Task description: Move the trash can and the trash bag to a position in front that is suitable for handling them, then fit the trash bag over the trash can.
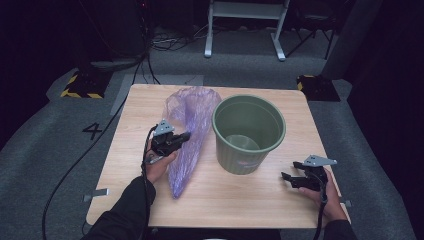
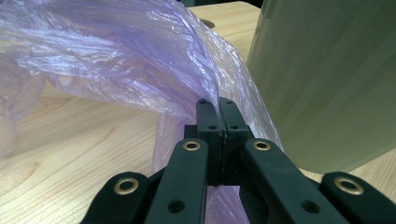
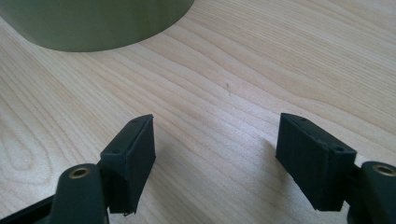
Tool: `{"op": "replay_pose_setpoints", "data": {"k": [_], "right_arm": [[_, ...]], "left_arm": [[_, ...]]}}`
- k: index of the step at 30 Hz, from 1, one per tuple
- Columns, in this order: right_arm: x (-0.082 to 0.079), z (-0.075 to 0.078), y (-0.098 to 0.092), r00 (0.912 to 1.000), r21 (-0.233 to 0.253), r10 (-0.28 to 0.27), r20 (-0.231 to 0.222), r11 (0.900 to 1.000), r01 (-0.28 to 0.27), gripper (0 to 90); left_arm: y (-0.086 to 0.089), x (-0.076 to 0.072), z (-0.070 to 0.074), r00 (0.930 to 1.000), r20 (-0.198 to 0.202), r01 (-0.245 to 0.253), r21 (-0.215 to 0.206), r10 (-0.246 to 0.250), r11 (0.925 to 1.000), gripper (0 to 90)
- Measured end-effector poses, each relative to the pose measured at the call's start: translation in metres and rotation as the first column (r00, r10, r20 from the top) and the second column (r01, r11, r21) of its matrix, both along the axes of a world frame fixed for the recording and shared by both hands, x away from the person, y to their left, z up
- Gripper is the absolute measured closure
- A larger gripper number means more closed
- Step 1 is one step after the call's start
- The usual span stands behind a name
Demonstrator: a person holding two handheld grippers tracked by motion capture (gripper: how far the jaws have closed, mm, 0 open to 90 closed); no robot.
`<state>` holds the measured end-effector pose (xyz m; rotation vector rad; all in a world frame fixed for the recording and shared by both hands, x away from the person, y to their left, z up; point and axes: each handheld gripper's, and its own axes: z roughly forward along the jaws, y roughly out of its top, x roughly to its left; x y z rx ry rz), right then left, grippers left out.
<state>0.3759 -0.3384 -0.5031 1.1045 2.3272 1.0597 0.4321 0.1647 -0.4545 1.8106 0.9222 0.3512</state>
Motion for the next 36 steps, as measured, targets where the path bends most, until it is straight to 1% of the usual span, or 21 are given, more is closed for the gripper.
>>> {"op": "replay_pose_setpoints", "data": {"k": [5,7,8,10,12,14,25,36], "right_arm": [[0.000,0.000,0.000,1.0000,0.001,-0.001,0.000,1.000,0.001,28.5],[0.000,0.000,0.000,1.0000,0.001,-0.001,0.000,1.000,0.001,28.5],[0.000,0.000,0.000,1.0000,0.001,-0.001,0.000,1.000,0.001,28.5],[0.000,0.000,0.000,1.0000,0.001,-0.001,0.000,1.000,0.001,28.5],[0.000,0.000,0.000,1.0000,0.001,-0.001,0.000,1.000,0.001,28.5],[0.000,0.000,0.000,1.0000,0.001,-0.001,0.000,1.000,0.001,28.5],[0.000,0.000,0.000,1.0000,0.001,-0.001,0.000,1.000,0.001,28.5],[0.000,0.000,0.000,1.0000,0.001,-0.001,0.000,1.000,0.001,28.5]], "left_arm": [[0.001,-0.002,0.002,1.0000,0.006,-0.004,-0.003,0.004,1.0000,89.3],[0.002,-0.002,0.003,1.0000,0.005,-0.005,-0.011,0.005,0.9999,89.3],[0.003,-0.002,0.004,0.9999,0.012,-0.006,-0.006,0.006,1.0000,89.4],[0.004,-0.003,0.005,0.9999,0.010,-0.007,-0.019,0.007,0.9998,89.4],[0.006,-0.003,0.006,0.9999,0.012,-0.009,-0.017,0.009,0.9998,89.3],[0.007,-0.003,0.006,0.9999,0.011,-0.008,-0.025,0.008,0.9997,89.4],[0.008,-0.003,0.010,0.9998,0.017,-0.004,-0.030,0.004,0.9996,89.4],[0.012,-0.004,0.017,0.9995,0.029,-0.009,-0.057,0.011,0.9983,89.4]]}}
